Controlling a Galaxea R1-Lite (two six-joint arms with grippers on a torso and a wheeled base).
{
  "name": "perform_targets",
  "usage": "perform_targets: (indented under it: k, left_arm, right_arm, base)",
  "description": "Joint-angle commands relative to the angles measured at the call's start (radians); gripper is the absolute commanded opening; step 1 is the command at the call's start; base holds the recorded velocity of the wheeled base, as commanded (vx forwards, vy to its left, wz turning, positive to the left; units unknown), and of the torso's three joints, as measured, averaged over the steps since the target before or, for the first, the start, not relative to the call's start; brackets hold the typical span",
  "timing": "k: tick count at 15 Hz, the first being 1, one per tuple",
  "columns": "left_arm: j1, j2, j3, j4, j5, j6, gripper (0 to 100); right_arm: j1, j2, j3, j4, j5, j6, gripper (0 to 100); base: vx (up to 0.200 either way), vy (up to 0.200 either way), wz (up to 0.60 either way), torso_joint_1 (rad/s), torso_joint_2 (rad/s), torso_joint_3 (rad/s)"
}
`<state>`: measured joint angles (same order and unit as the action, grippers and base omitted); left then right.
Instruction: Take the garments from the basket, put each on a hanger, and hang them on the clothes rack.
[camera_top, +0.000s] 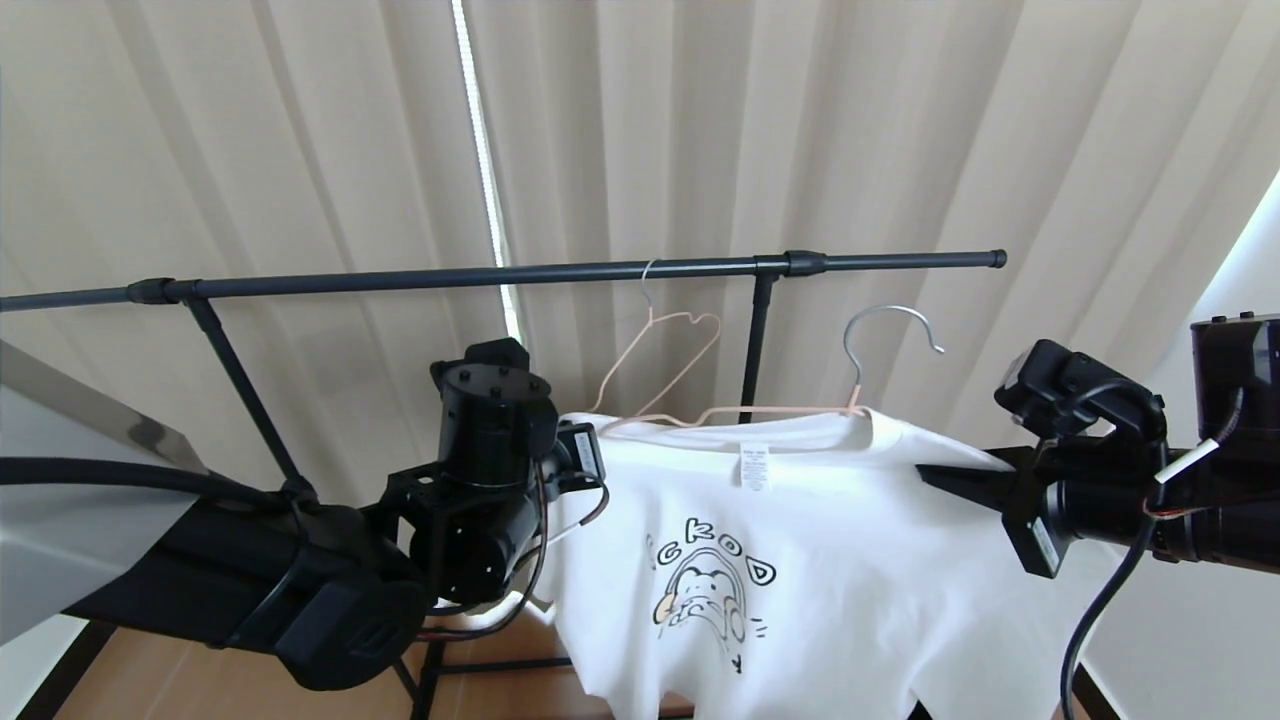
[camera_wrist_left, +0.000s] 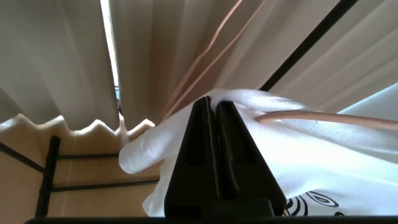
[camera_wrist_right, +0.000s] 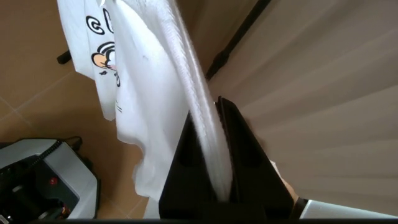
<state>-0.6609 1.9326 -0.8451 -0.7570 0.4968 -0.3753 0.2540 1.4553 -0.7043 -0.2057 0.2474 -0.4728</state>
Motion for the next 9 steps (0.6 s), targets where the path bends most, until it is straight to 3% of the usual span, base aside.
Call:
perform_targets:
  k: [1,4,9]
  left_arm:
    - [-0.005,-0.009,-0.017,-0.001,0.000,0.019,0]
    - [-0.052,-0.035,-0.052,0.033,0.000,0.113,0]
    - [-0.118,-0.037,-0.126,0.130,0.005,0.141,0]
  right_arm:
    - [0.001,0.017,-0.006,-0.001,0.000,0.002,0]
    - [0.008,0.034,-0.018,-0.004,0.000,0.014,0]
    - [0.047,0.033,-0.032,-0.003,-0.008,0.100,0]
  base:
    - [0.000,0.000,0.00,0.000,0.00,0.000]
    - [0.000,0.000,0.00,0.000,0.00,0.000]
    - [0.000,0.000,0.00,0.000,0.00,0.000]
